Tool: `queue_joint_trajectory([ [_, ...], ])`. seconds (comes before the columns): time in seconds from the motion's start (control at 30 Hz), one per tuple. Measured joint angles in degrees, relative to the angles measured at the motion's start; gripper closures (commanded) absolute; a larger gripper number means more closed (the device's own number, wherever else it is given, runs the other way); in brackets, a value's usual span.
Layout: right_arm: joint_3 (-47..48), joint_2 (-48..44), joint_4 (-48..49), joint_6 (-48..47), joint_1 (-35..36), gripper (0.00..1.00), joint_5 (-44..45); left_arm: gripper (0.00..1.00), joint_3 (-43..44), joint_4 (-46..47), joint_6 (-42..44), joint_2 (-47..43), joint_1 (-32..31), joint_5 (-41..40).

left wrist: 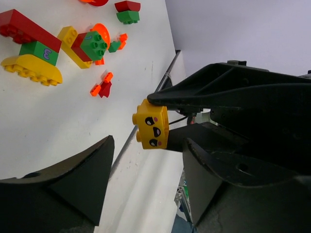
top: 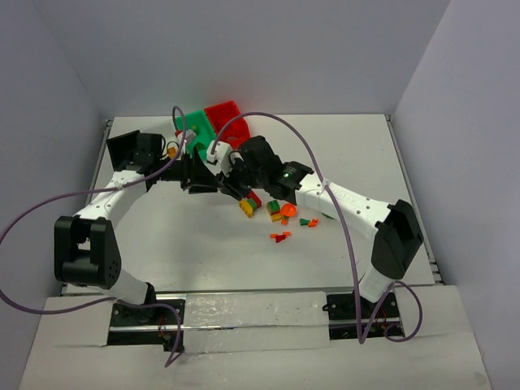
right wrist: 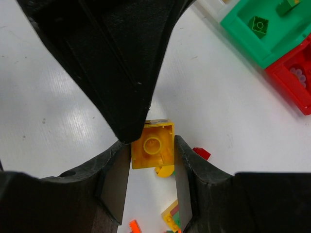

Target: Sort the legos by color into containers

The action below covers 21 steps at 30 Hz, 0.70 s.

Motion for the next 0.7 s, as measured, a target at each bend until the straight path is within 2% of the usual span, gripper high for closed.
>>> queue_joint_trajectory([
  [0.3,1.3,0.0,-0.3,-0.2,2.2,1.0,-0.1,0.54,-1.2,5.1,-4.6,0.4,-0.4,1.6],
  [0.4,1.3,0.1,-0.5,-0.4,2.5,1.0,0.0,0.72,-2.1,6.7,-6.2,0.4,-0.4,3.1],
  [0.5,1.4,0.4,-0.6,-0.6,2.5,1.0,0.4,1.0,-2.7,7.7,-7.3,0.5,-0.4,3.4],
  [0.57,1.4,0.4,-0.6,-0.6,2.7,0.97,1.2,1.0,-2.9,7.6,-7.2,0.5,-0.3,3.6],
  [0.6,1.4,0.4,-0.6,-0.5,2.8,0.87,1.7,1.0,-2.9,7.6,-6.9,0.6,-0.3,3.7],
  [0.7,1.4,0.5,-0.6,0.1,3.2,0.45,3.2,1.0,-2.7,7.0,-5.3,0.6,-0.1,3.7],
])
